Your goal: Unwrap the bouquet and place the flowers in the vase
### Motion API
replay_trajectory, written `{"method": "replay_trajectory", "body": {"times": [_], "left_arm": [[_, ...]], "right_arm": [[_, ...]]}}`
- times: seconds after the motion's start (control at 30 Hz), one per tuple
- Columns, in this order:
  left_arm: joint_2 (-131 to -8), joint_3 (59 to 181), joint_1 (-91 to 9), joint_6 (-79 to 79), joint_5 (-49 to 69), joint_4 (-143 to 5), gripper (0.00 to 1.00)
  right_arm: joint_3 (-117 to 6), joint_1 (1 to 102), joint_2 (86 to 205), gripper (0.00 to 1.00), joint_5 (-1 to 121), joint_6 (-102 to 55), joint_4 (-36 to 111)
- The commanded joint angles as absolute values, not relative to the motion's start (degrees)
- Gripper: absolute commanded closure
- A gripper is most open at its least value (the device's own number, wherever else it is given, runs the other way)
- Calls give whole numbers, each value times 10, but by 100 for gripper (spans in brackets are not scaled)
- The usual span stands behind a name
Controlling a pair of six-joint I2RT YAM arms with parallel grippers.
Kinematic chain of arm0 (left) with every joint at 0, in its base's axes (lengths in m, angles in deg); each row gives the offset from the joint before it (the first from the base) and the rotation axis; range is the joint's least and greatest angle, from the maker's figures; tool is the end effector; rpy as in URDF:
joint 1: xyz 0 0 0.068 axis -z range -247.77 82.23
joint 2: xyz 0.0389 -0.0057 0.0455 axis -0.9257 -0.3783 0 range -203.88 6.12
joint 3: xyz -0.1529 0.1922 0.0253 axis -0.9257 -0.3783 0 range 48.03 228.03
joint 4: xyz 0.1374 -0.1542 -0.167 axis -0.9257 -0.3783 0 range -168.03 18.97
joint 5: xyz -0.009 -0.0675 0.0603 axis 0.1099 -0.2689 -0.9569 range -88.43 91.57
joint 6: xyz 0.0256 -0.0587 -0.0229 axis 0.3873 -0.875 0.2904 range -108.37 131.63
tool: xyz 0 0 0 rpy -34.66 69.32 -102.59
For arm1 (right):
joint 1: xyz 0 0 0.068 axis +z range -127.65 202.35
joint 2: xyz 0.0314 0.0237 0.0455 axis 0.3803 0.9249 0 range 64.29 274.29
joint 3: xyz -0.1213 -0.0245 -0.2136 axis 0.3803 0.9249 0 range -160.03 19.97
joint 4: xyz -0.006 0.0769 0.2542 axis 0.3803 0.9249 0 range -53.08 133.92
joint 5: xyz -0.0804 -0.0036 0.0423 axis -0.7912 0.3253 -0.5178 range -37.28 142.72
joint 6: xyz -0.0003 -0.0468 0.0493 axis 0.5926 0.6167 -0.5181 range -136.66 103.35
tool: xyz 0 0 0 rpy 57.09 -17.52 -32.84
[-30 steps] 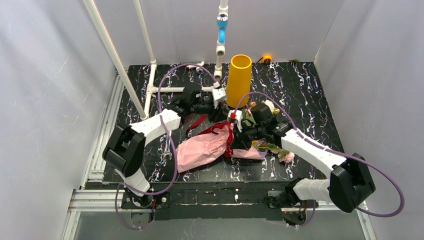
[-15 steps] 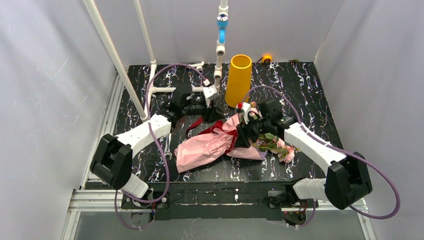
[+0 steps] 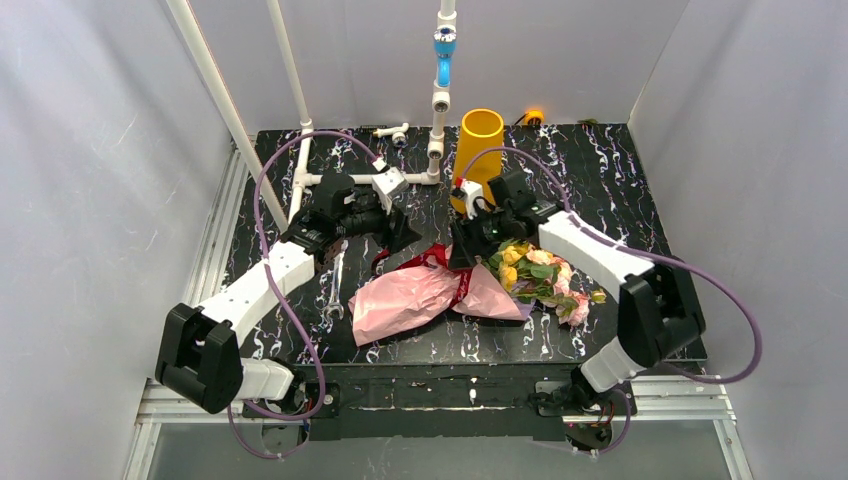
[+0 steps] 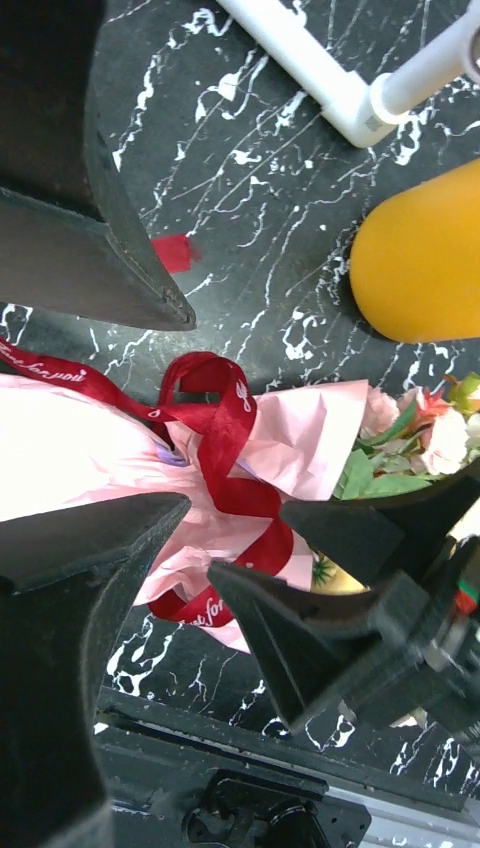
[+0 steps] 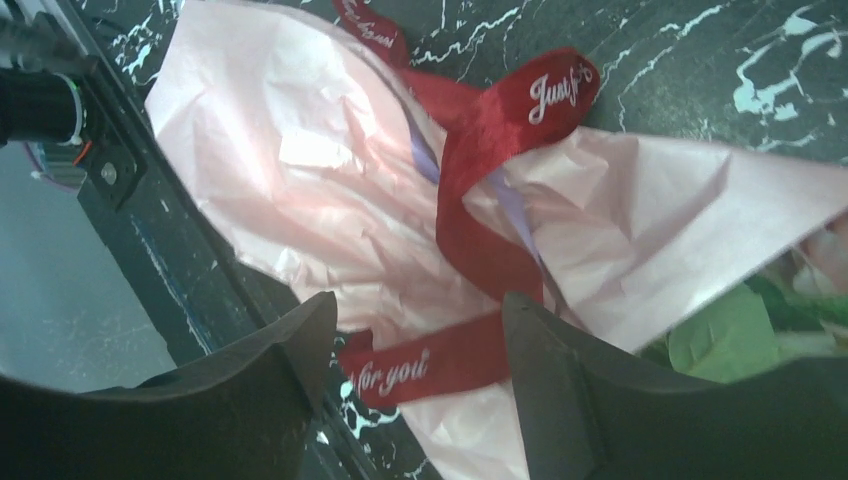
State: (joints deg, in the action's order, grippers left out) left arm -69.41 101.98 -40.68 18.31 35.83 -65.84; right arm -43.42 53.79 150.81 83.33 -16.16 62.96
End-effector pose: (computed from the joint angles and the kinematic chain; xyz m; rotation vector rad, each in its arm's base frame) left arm 0.2790 -0.1773 0.2736 0.9368 1.6312 -0.7991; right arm 0.2736 0.1999 0.2159 -0.9140 2.2874 0.8896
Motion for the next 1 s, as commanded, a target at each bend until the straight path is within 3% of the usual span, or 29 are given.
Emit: {"method": "replay_trajectory", "body": {"times": [0.0,0.27,0.37,0.63,0.97], "left_arm": [[-673,1030,-414,197,346,-703,41],[-674,1035,-416,205,337,-707,40],[-678,1045,-417,205,331,-725,36],[-689,1092,-434,169,304,-782,2],[-636,1059,-436,149,231,-728,2]], "right_arm": [[-492,558,1559,33,815,-178,636],[-473,569,1596,42,824,-203,586],[-479,571,1621,55,823,-204,580],[-505,571,1599,98,844,-182,631],[-520,569,1481,99,856,-185,605]]}}
